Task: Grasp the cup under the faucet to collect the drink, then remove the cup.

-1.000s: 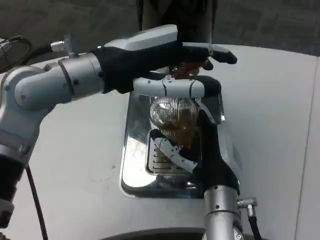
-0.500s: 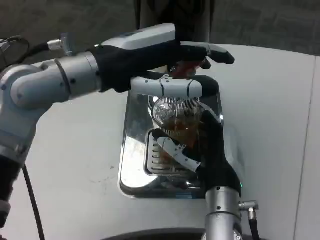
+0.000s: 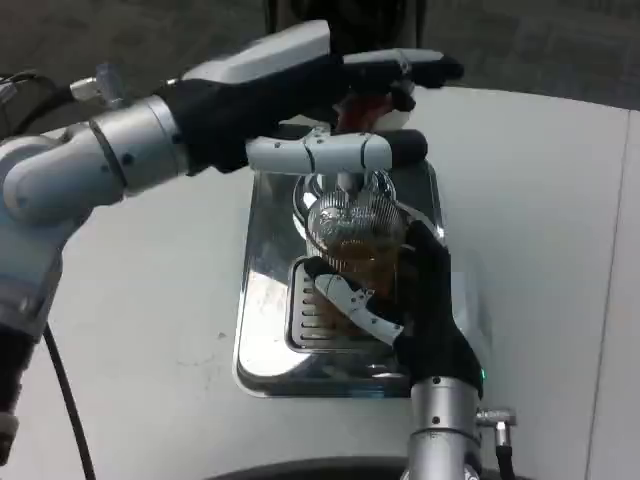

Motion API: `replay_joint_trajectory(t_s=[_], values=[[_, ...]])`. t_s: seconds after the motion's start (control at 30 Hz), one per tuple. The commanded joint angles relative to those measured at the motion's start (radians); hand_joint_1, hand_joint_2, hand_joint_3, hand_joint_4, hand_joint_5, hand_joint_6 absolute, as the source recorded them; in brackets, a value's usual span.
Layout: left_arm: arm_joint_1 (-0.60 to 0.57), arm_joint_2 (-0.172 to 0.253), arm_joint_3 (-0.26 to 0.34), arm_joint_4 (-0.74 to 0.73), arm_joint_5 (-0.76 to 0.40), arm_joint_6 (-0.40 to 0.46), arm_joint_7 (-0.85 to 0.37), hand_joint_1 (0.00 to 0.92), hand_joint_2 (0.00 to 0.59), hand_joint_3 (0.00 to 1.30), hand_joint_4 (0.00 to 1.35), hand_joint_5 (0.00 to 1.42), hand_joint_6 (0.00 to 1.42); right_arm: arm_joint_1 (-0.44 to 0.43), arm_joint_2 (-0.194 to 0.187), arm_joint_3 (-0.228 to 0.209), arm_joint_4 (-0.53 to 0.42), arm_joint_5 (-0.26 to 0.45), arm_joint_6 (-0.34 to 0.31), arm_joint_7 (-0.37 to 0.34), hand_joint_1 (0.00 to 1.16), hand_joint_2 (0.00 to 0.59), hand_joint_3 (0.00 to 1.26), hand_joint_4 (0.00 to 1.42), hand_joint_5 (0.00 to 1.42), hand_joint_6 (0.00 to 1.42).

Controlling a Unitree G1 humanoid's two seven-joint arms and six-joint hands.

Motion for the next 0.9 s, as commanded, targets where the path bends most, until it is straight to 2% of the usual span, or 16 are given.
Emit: replay_joint_trajectory(t_s=[0.03,0.47,0.9], values=[[0.003,-0.017,0.040,-0.002,-0.029,-0.008,0.051,0.000,0.145,0.13,0.12,0.22,0.20,0.020,0.063,0.008,-0.038,-0.003,0.007,-0.001,0.77,0.256,0.48,0.59,0.53,0.40],[-0.014,-0.032,0.069,-0.001,-0.052,-0.006,0.064,0.000,0.147,0.13,0.11,0.24,0.22,0.021,0.060,0.008,-0.057,-0.005,0.018,-0.007,0.77,0.256,0.49,0.60,0.55,0.42],[-0.028,-0.039,0.114,-0.024,-0.092,-0.028,0.107,0.000,0.153,0.20,0.18,0.29,0.25,0.026,0.054,-0.004,-0.066,-0.001,0.006,-0.014,0.77,0.256,0.53,0.64,0.59,0.43]])
